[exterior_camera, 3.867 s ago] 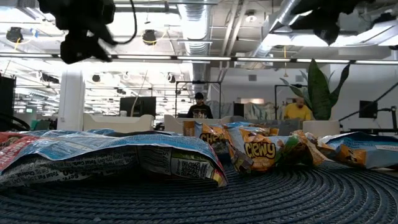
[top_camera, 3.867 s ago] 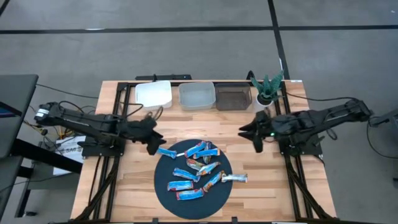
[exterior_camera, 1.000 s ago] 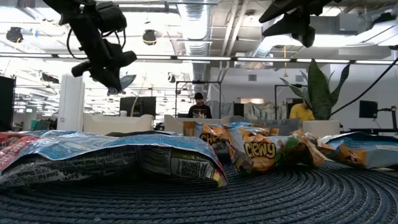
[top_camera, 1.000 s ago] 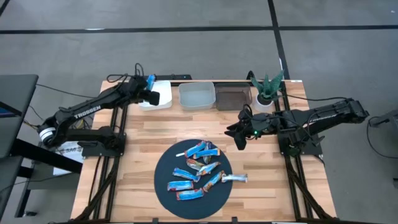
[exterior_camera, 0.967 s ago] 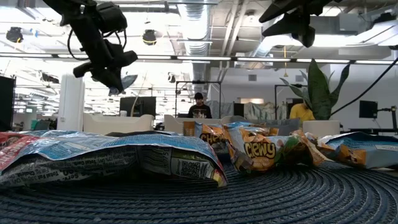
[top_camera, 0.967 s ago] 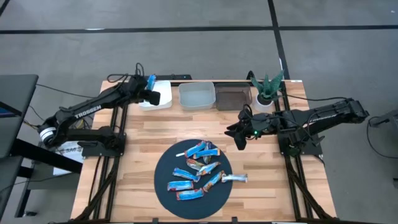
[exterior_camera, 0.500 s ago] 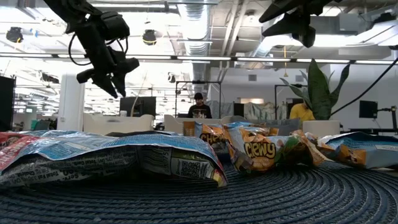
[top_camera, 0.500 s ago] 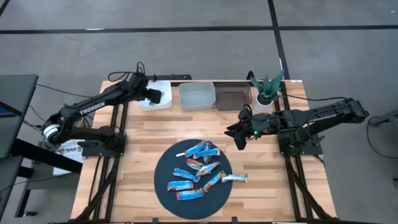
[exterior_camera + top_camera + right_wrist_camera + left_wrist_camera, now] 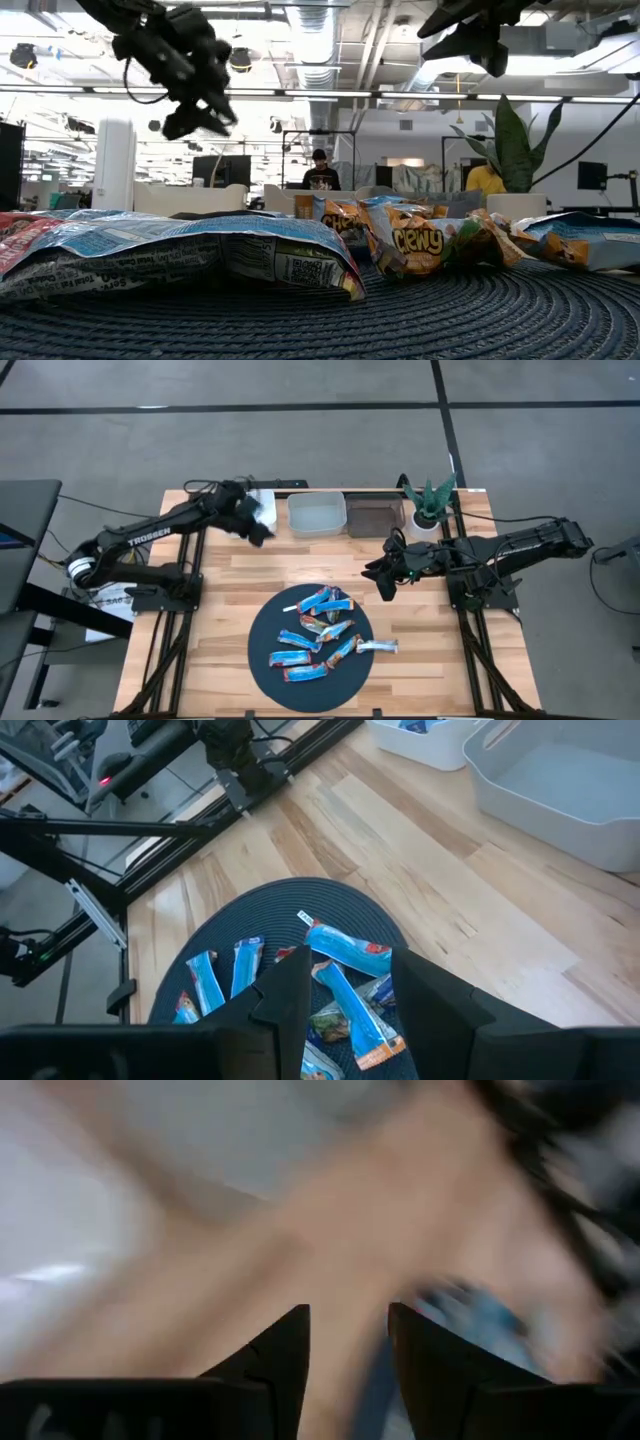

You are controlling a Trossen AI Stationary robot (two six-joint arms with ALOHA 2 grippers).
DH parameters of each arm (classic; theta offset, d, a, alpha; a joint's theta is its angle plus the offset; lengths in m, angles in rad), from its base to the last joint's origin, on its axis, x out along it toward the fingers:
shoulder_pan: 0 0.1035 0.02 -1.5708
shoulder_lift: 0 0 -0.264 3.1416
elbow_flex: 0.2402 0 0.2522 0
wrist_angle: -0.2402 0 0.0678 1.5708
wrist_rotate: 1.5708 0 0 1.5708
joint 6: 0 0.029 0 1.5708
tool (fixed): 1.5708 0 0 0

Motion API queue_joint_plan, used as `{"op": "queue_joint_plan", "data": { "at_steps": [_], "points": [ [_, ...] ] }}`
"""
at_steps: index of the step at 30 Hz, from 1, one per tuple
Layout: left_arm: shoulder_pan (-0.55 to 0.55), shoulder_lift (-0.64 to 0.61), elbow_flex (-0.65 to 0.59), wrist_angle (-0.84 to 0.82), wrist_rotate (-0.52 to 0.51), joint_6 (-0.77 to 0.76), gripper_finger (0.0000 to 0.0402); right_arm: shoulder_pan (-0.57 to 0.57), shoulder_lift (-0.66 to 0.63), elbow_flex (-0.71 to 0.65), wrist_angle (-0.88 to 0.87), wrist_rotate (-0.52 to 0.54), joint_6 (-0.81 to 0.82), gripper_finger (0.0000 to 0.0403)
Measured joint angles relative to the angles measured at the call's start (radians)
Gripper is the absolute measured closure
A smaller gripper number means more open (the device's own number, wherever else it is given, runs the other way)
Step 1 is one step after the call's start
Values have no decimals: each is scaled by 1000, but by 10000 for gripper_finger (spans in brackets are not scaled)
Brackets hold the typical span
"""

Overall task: Pick and place Granola Bars by type
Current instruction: Put the blue granola bar into the white bin

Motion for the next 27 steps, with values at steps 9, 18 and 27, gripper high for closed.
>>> {"op": "queue_joint_plan", "data": {
  "at_steps": [9, 18, 27],
  "points": [
    [-414, 0, 0, 83, 95, 28, 274, 0, 0, 0, -33, -3, -25, 272],
    [-689, 0, 0, 72, -182, 79, 274, 55, 57, -1, -77, -190, -249, 272],
    [-834, 101, 0, 66, -222, 44, 275, 118, 153, 0, -56, -265, -254, 272]
  ]
}}
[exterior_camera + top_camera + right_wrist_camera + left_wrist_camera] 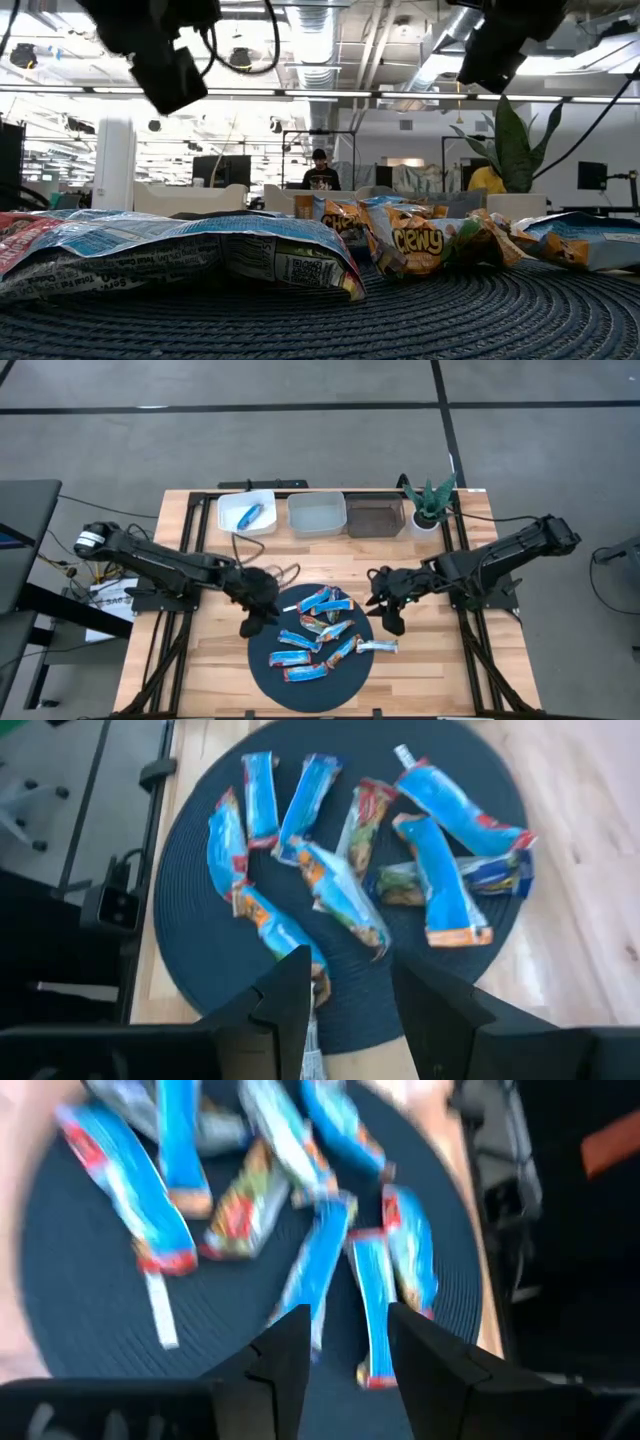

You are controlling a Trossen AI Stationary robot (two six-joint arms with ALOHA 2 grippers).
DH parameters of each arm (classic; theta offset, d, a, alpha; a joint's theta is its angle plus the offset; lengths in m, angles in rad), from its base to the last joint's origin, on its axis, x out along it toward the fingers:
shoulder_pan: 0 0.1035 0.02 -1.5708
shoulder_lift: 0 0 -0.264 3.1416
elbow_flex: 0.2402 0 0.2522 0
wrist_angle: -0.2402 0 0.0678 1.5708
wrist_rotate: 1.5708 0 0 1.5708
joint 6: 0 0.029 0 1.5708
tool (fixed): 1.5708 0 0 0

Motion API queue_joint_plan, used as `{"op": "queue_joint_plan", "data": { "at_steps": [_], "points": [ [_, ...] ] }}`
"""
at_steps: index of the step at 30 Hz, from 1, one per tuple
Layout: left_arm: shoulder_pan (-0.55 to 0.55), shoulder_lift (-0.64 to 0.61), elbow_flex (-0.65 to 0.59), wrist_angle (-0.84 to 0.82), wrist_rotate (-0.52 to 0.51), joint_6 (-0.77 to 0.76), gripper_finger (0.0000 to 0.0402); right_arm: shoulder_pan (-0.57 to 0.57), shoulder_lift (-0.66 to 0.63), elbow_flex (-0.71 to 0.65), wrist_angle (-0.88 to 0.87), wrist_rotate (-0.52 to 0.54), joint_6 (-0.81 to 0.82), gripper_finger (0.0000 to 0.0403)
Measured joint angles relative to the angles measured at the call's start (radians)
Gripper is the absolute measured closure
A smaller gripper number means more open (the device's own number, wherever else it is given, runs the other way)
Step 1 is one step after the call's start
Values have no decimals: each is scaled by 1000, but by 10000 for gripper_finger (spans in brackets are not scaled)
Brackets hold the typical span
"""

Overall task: Pick and place Granola Bars by type
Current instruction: Put the blue granola bar into the white bin

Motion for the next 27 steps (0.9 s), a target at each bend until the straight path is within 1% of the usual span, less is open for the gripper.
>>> {"op": "queue_joint_plan", "data": {
  "at_steps": [4, 8, 12, 17, 27],
  "points": [
    [-41, 98, 0, 20, -14, -19, 275, 19, 5, 0, 23, 1, 0, 272],
    [-71, 195, 0, 77, -41, -5, 274, 29, 4, 0, 35, 1, 0, 272],
    [-85, 264, 0, 136, -80, -2, 274, 29, 4, 0, 38, 0, 0, 272],
    [-97, 312, 1, 187, -99, 20, 274, 29, 4, 0, 38, 0, 0, 272],
    [-105, 382, 2, 222, -132, 56, 271, 29, 4, 0, 37, -1, 1, 272]
  ]
}}
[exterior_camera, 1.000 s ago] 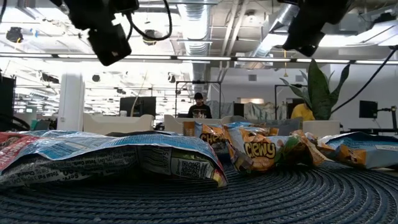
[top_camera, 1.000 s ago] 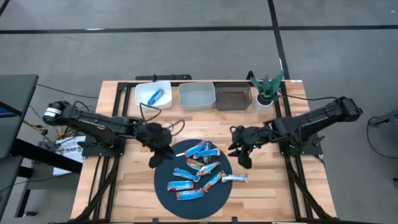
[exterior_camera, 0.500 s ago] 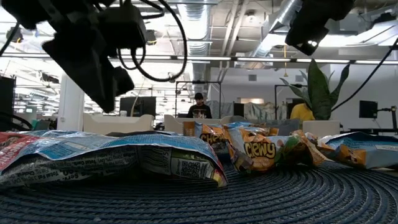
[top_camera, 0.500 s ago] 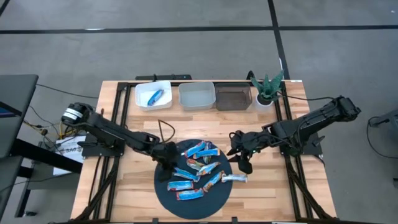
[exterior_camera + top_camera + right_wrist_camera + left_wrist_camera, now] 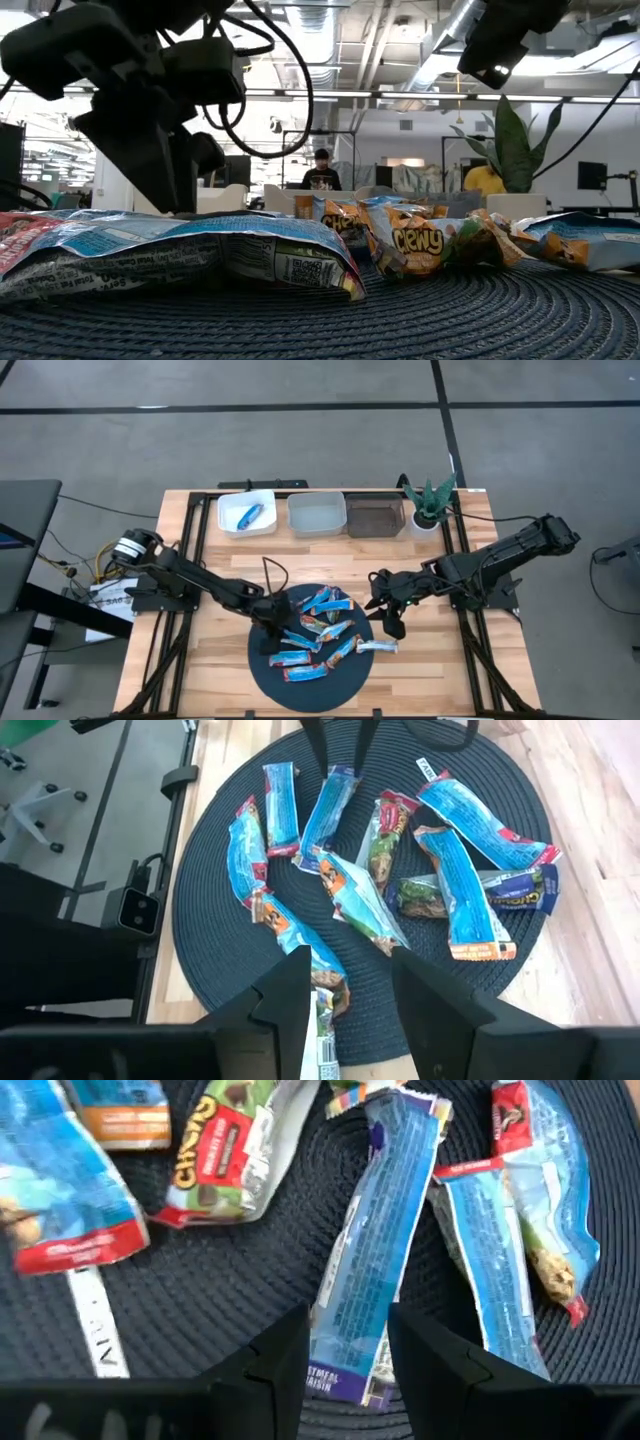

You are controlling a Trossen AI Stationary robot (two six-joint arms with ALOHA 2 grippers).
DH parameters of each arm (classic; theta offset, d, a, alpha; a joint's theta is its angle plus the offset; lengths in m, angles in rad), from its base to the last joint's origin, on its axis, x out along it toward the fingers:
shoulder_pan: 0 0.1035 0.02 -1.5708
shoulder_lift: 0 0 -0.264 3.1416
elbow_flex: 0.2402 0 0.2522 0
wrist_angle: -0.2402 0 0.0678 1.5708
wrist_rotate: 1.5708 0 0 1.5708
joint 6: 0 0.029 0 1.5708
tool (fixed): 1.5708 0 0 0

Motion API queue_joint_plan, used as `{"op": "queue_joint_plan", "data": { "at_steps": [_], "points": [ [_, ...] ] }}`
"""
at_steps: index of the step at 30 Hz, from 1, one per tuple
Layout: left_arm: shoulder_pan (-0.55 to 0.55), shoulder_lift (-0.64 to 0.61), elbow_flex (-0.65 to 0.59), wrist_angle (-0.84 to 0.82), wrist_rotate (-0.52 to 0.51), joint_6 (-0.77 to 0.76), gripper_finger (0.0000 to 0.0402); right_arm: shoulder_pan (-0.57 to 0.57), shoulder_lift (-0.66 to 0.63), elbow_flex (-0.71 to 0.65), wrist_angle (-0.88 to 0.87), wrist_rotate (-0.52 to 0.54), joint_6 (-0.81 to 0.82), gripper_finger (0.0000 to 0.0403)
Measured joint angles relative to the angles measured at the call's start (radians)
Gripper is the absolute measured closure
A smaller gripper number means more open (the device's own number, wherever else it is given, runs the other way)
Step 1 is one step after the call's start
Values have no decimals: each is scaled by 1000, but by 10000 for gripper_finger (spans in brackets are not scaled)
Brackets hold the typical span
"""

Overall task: Pick and place Granola Bars by type
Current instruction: Put the blue granola bar into the white bin

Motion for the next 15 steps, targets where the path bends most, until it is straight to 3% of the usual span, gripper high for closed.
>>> {"op": "queue_joint_plan", "data": {
  "at_steps": [6, 15],
  "points": [
    [3, 2, 0, 10, -55, 36, 250, 0, 0, 0, 0, -1, 0, 272],
    [15, 4, 0, 28, 15, -32, 170, 0, 0, 0, 0, -1, 0, 272]
  ]
}}
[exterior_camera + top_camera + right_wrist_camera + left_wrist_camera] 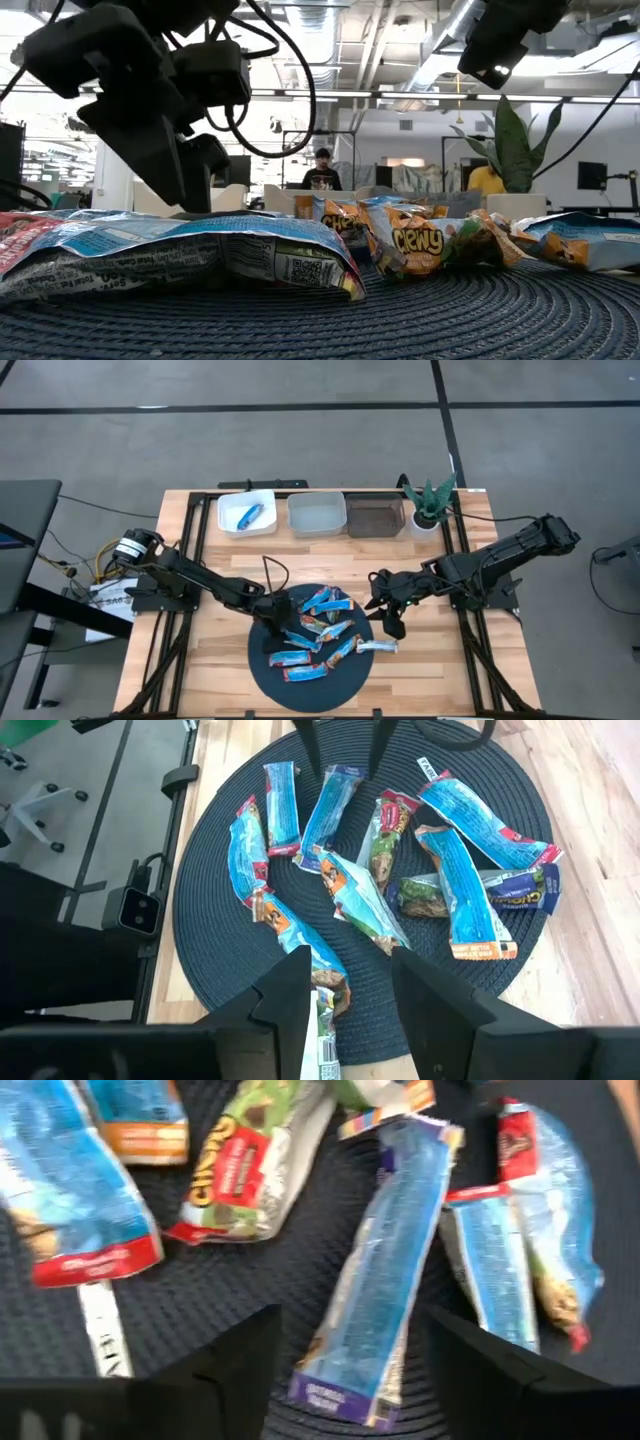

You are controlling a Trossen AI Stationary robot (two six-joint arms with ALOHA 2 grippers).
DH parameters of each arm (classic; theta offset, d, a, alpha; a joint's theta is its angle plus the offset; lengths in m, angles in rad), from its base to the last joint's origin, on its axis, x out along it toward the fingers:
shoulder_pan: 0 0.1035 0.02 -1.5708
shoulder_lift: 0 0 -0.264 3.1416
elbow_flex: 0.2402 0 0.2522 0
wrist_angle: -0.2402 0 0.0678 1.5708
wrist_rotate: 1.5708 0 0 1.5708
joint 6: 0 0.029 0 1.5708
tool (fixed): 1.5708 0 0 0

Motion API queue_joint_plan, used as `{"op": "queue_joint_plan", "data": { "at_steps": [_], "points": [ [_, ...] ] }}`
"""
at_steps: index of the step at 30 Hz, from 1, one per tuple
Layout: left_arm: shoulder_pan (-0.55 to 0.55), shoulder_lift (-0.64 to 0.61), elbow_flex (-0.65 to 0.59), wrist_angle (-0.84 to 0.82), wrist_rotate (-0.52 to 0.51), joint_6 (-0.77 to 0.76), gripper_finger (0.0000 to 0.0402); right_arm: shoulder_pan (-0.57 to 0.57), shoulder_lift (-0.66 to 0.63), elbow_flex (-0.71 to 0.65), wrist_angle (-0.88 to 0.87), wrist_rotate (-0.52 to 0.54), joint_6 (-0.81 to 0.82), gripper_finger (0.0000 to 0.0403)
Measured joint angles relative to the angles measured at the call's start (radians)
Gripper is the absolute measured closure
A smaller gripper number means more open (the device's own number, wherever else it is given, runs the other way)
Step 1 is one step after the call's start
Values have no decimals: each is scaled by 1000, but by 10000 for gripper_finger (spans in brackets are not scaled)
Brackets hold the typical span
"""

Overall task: Pick and place Granola Bars by type
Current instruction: Put the blue granola bar into the white bin

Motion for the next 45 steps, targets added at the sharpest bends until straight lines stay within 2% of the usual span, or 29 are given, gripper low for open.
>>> {"op": "queue_joint_plan", "data": {
  "at_steps": [4, 11, 17, 29, 34, 40, 45],
  "points": [
    [-28, 45, 2, 86, 58, 41, 153, 0, 0, 0, -1, 0, 0, 272],
    [-37, 150, 92, 22, -13, 55, 168, 0, 0, 0, -7, 0, 0, 272],
    [-20, 176, 167, -70, -63, 67, 211, 0, 0, 0, -7, 0, 0, 272],
    [-18, 176, 208, -119, -35, 21, 344, 0, 0, 0, -7, 1, 0, 272],
    [-18, 176, 208, -116, -26, -14, 388, 0, 0, 0, -7, 1, 0, 272],
    [-17, 166, 208, -122, -41, -121, 397, 0, 0, 0, -7, 1, 0, 272],
    [-3, 87, 208, -140, -182, -276, 396, 0, 0, 0, -7, 1, 0, 272]
  ]
}}
